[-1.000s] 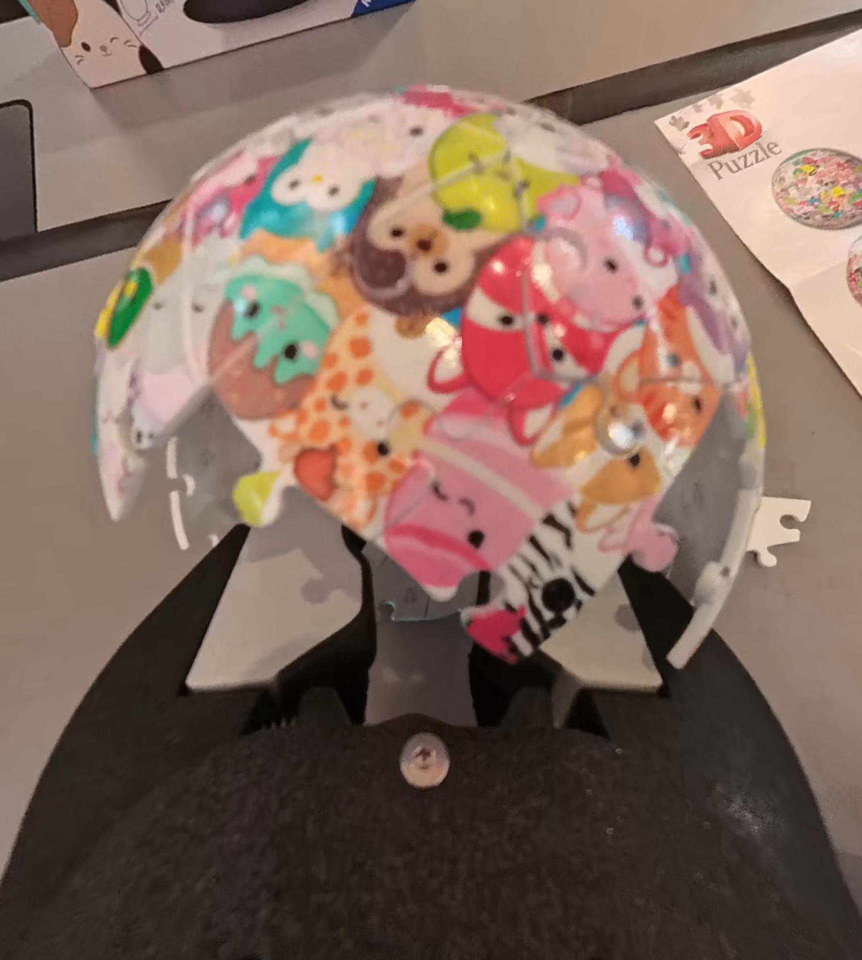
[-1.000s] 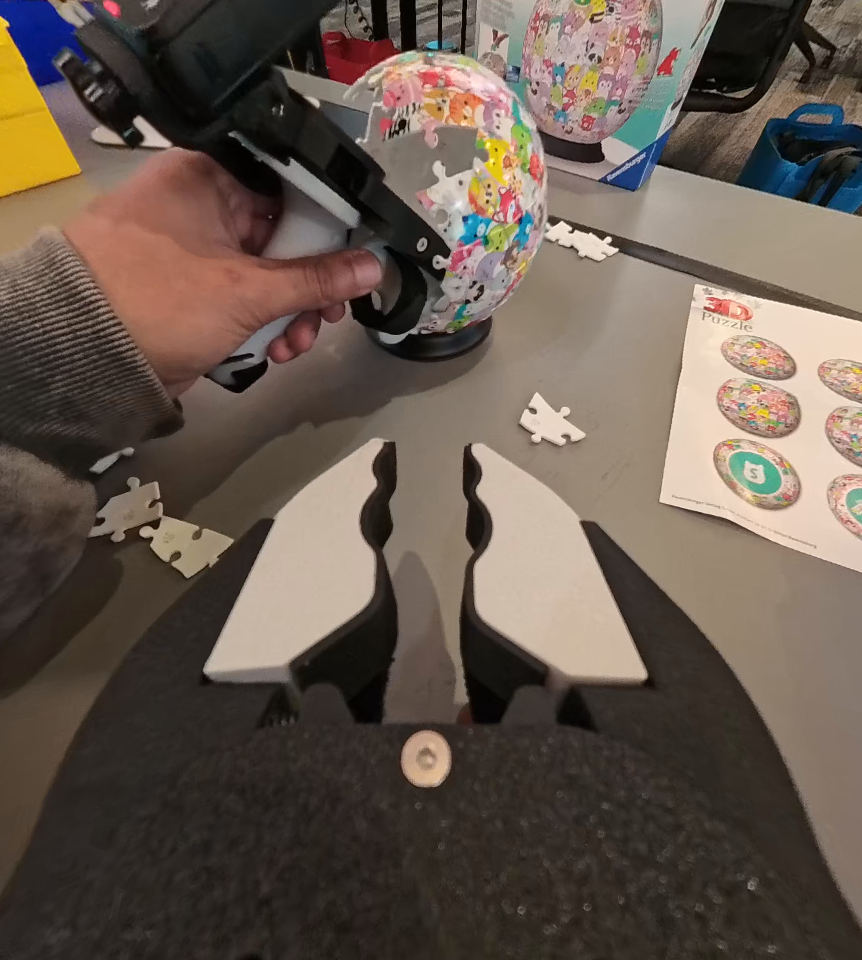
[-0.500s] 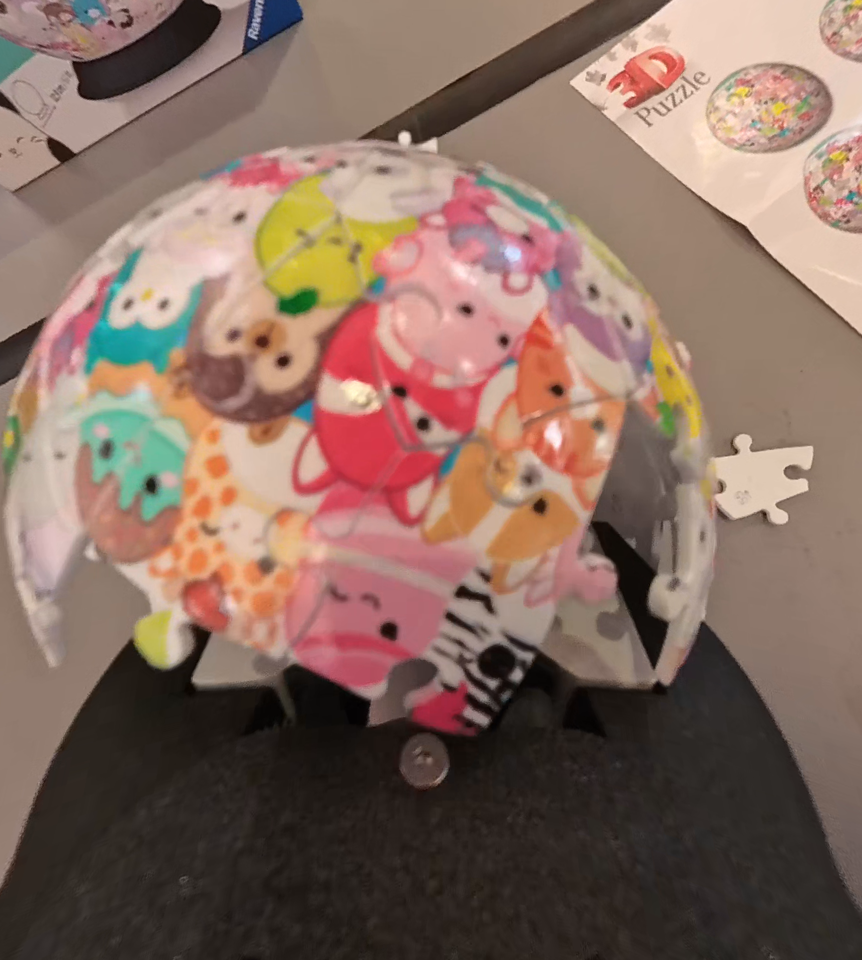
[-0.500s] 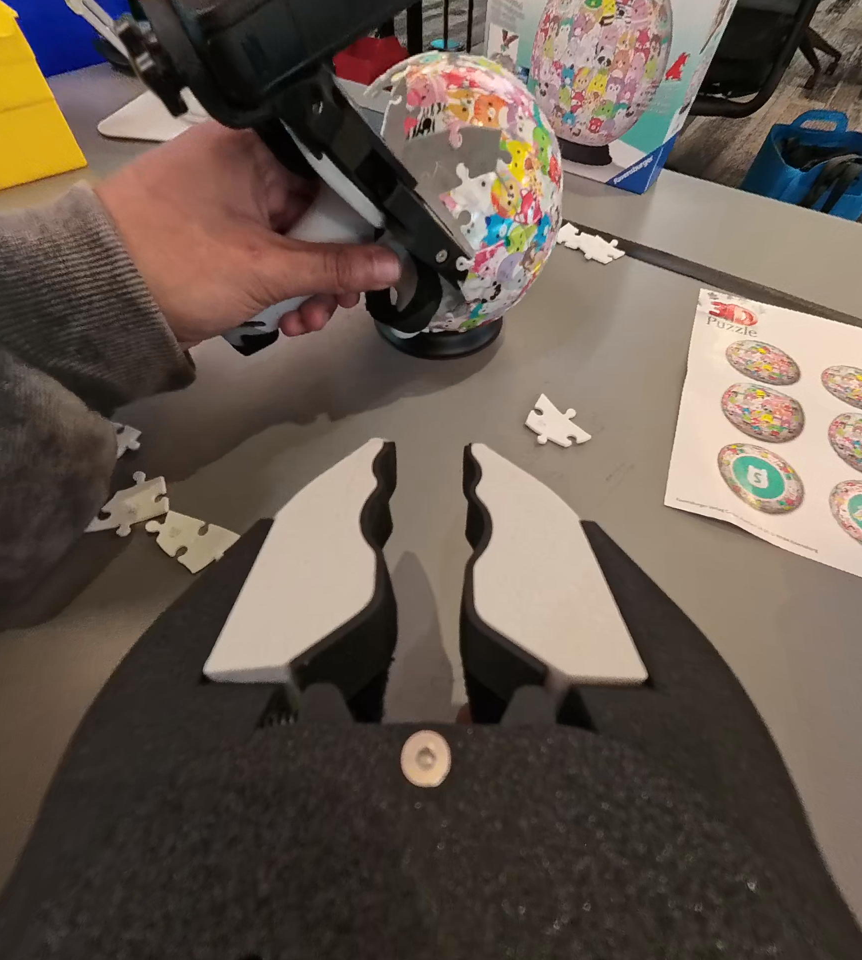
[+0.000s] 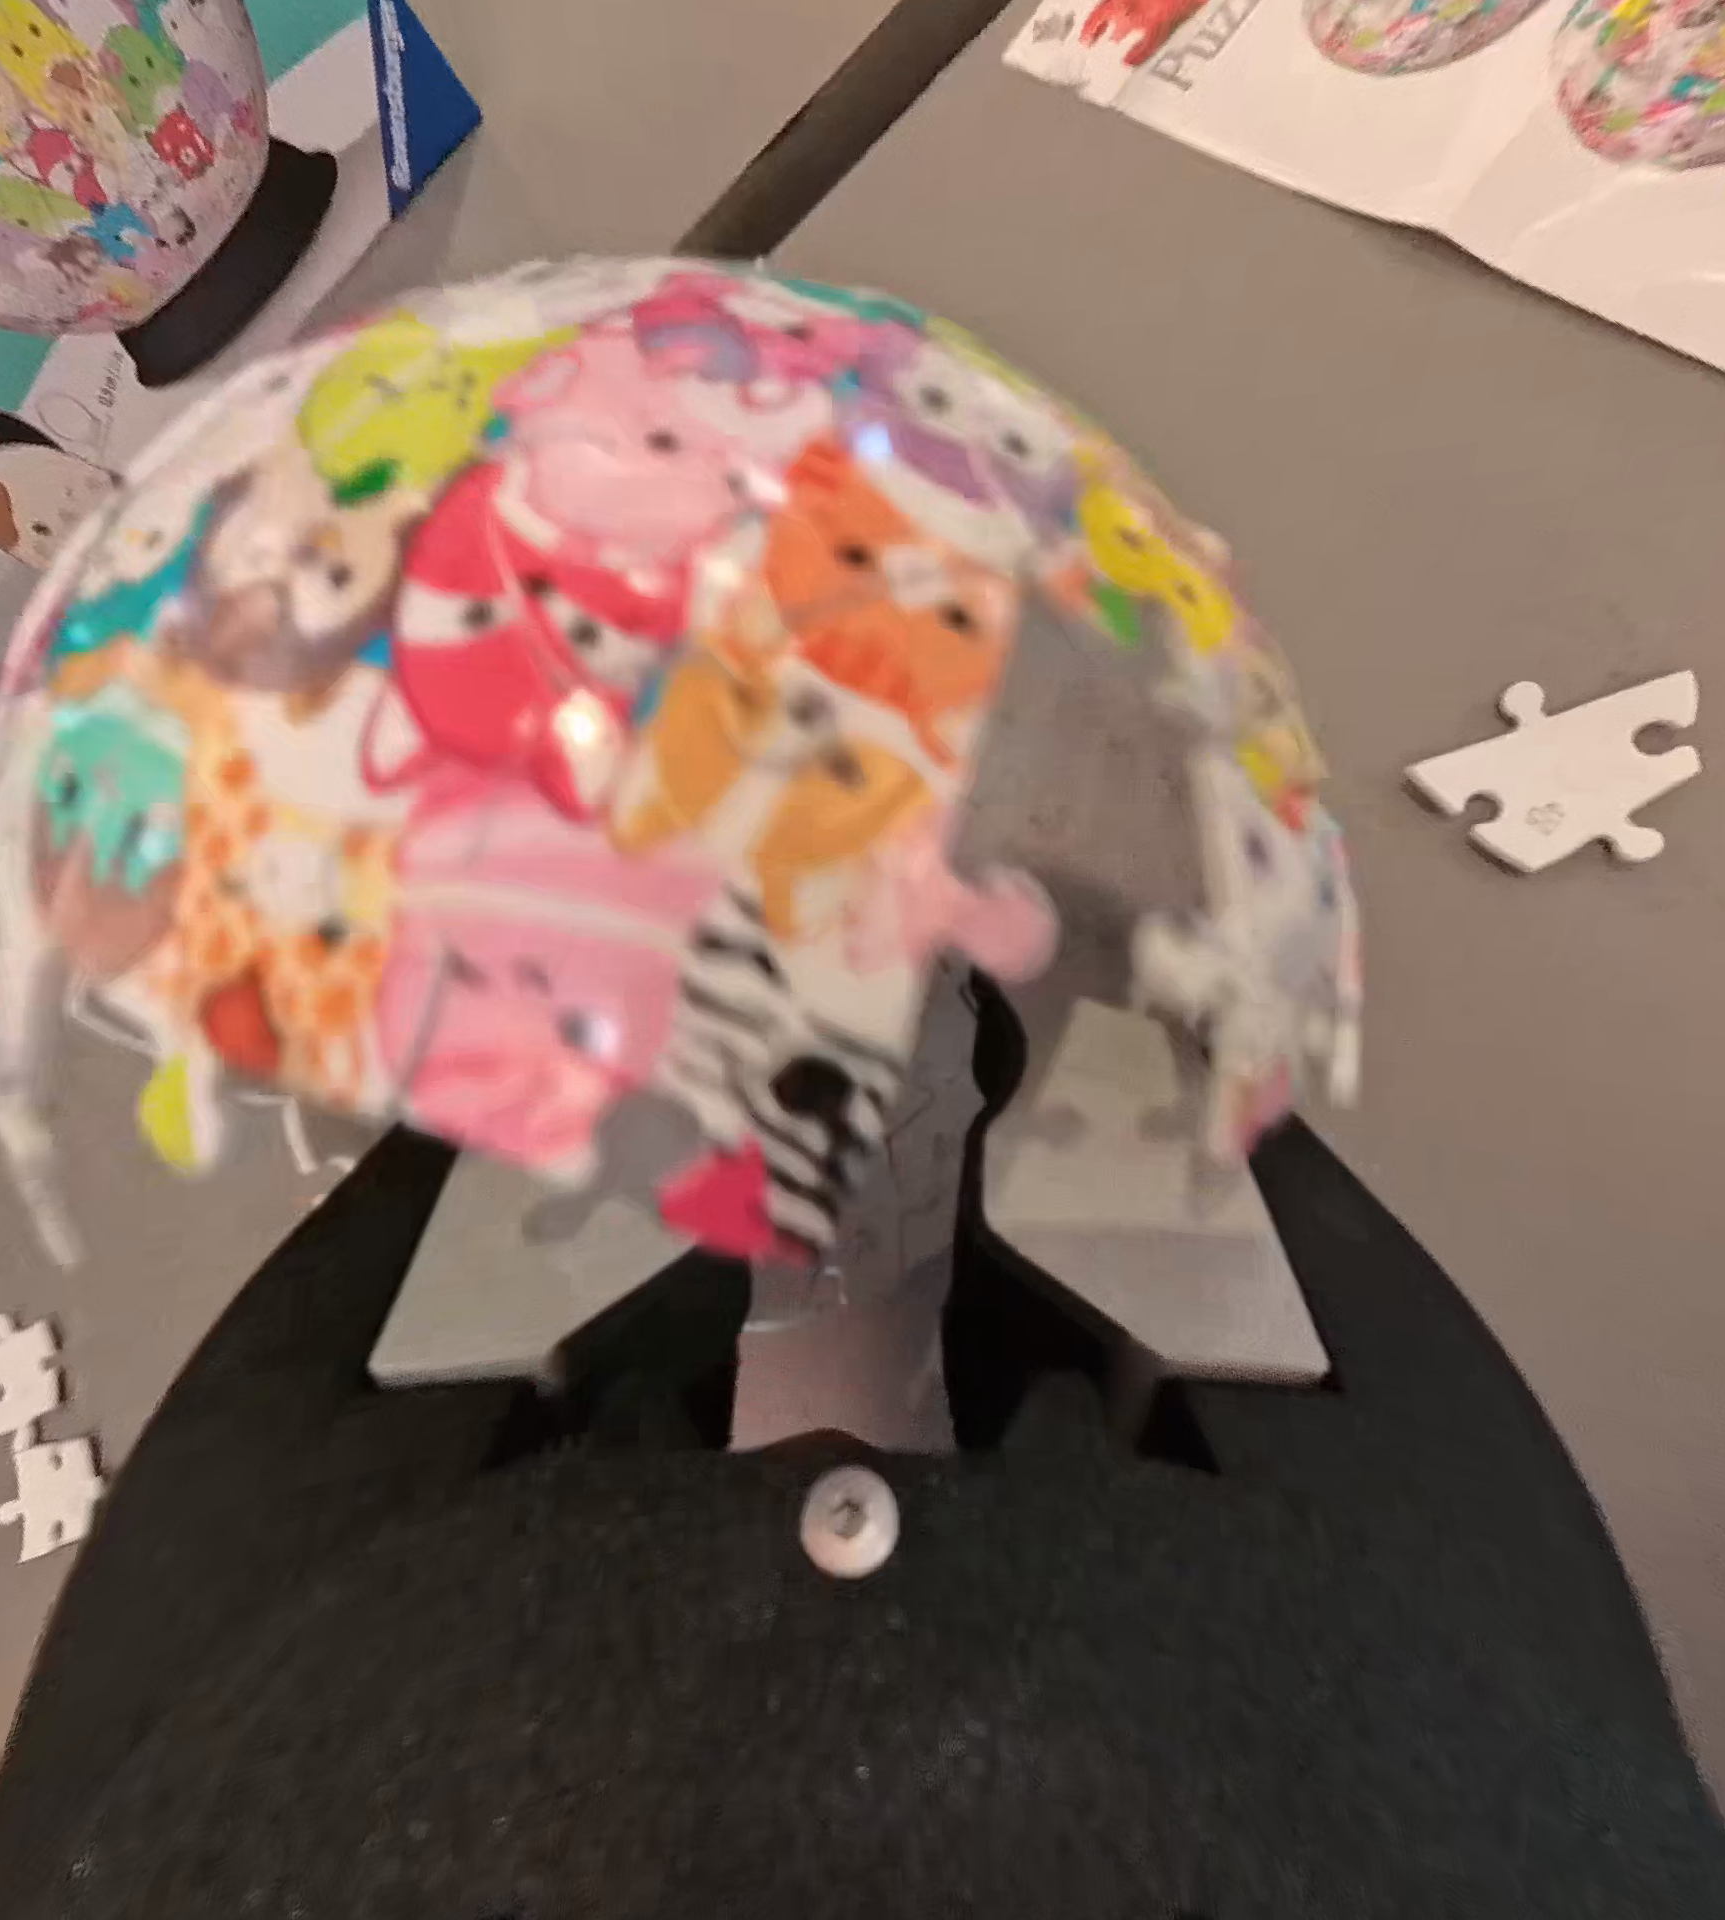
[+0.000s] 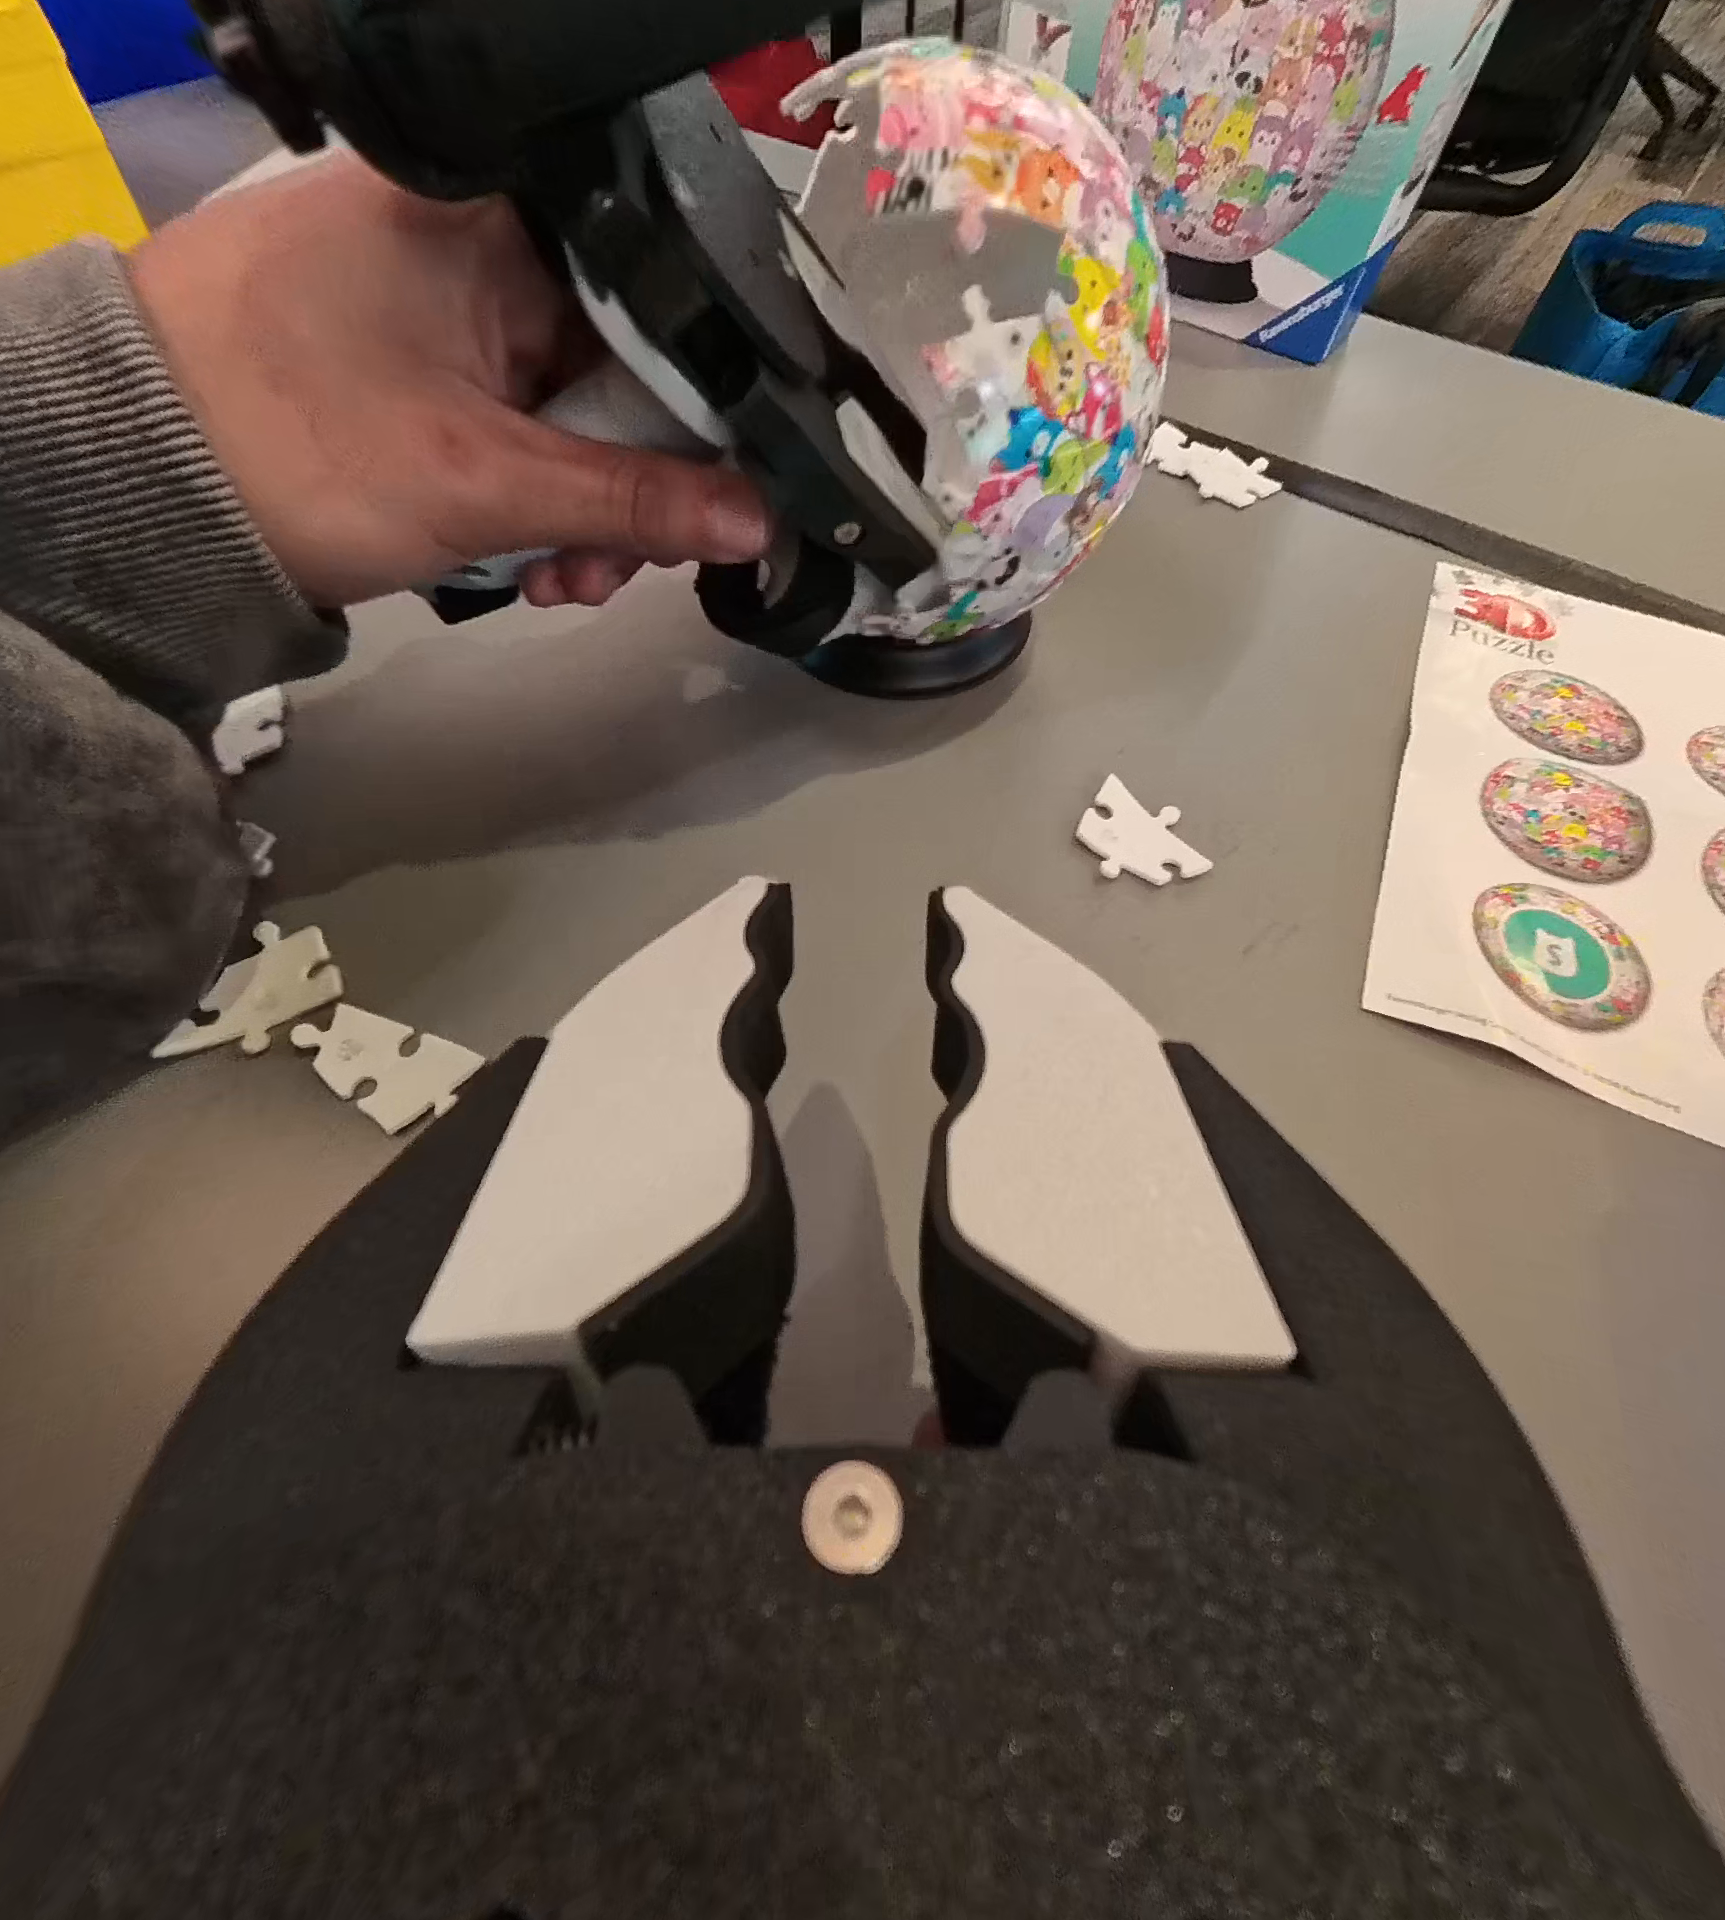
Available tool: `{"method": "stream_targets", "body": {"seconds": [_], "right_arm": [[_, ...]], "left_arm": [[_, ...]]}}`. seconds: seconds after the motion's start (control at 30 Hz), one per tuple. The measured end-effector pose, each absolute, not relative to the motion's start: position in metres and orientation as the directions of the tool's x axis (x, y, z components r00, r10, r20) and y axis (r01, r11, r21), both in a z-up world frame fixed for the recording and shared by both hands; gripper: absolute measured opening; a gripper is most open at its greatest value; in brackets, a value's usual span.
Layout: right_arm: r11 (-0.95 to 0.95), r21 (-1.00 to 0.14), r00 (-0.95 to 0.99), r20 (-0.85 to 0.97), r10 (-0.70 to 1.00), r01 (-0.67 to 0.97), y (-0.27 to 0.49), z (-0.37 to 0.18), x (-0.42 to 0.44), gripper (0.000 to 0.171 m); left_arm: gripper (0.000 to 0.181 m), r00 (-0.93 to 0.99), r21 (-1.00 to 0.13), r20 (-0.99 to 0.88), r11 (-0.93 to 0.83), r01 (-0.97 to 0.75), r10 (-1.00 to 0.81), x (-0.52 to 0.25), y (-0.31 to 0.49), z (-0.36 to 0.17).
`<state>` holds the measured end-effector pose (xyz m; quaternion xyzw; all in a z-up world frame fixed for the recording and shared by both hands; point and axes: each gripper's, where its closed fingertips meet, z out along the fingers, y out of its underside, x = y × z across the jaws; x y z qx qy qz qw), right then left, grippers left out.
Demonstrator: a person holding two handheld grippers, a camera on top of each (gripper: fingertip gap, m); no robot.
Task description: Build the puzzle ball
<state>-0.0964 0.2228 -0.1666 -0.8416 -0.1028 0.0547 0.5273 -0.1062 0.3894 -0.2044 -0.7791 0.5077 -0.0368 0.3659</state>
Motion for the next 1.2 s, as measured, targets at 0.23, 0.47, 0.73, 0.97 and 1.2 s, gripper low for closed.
{"method": "stream_targets", "body": {"seconds": [0.23,0.47,0.73,0.97,1.2], "right_arm": [[-0.42,-0.901,0.976,0.011,0.219,0.105,0.224,-0.168,-0.093,0.024],[-0.383,-0.919,0.984,0.021,0.177,0.088,0.229,-0.162,-0.084,0.024],[-0.297,-0.921,0.957,0.19,0.217,0.251,0.238,-0.158,-0.096,0.049],[-0.2,-0.929,0.933,0.259,0.251,0.311,0.237,-0.141,-0.116,0.051],[-0.214,-0.904,0.899,0.291,0.328,0.371,0.217,-0.146,-0.134,0.034]], "left_arm": [[0.042,0.492,-0.69,-0.313,-0.161,-0.705,-0.812,-0.123,0.361,-0.181],[0.05,0.503,-0.768,-0.142,-0.226,-0.6,-0.852,-0.169,0.324,-0.154],[0.061,0.475,-0.881,-0.21,-0.046,-0.472,-0.854,-0.235,0.313,-0.117],[0.059,0.603,-0.905,-0.254,-0.033,-0.424,-0.757,-0.283,0.3,-0.134],[0.065,0.581,-0.921,-0.153,-0.097,-0.376,-0.799,-0.283,0.284,-0.141]]}}
